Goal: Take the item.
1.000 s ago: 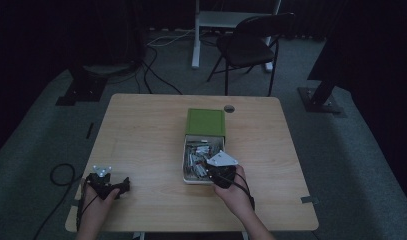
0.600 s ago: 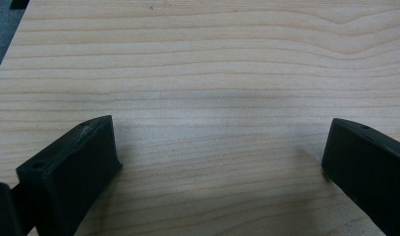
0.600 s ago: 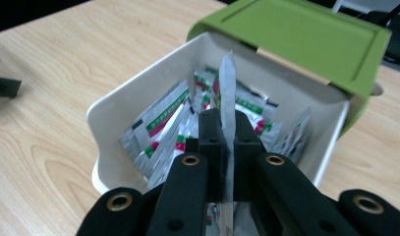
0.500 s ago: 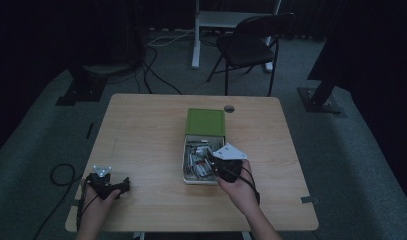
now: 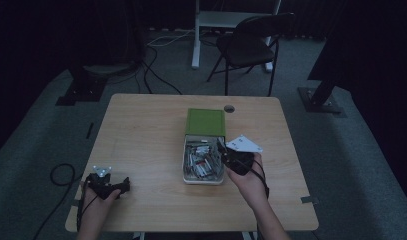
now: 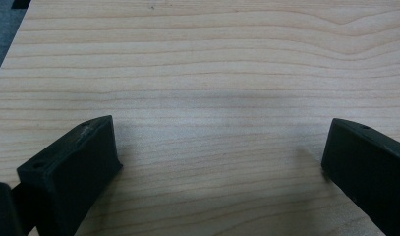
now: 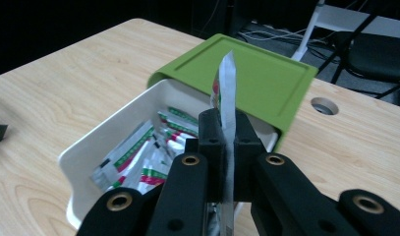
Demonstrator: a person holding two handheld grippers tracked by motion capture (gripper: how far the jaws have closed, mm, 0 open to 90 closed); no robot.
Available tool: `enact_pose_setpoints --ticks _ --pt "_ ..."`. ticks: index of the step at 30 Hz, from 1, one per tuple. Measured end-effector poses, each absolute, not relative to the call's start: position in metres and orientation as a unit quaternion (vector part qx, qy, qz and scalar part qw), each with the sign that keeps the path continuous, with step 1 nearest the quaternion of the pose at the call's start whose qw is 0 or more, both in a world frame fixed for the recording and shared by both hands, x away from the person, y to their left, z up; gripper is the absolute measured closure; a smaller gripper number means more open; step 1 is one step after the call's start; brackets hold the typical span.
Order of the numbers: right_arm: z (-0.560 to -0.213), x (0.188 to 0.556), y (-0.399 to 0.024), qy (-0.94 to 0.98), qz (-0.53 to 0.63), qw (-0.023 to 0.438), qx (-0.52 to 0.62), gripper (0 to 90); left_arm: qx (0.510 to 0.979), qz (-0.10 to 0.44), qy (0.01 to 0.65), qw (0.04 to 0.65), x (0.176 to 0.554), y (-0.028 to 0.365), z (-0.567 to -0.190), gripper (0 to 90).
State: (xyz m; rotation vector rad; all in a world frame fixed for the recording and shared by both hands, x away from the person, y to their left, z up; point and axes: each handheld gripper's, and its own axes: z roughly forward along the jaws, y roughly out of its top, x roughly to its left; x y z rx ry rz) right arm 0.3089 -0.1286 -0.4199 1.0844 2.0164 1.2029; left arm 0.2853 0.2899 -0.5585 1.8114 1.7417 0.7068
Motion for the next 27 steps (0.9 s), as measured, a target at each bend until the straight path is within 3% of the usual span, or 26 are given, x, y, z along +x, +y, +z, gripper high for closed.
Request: enact_pose_setpoints --ticks 27 --pt "-0.435 0.32 -0.203 0.719 0.412 0.306 0.469 86.9 0.669 0.261 0.644 0.263 0.285 0.29 -0.559 1.0"
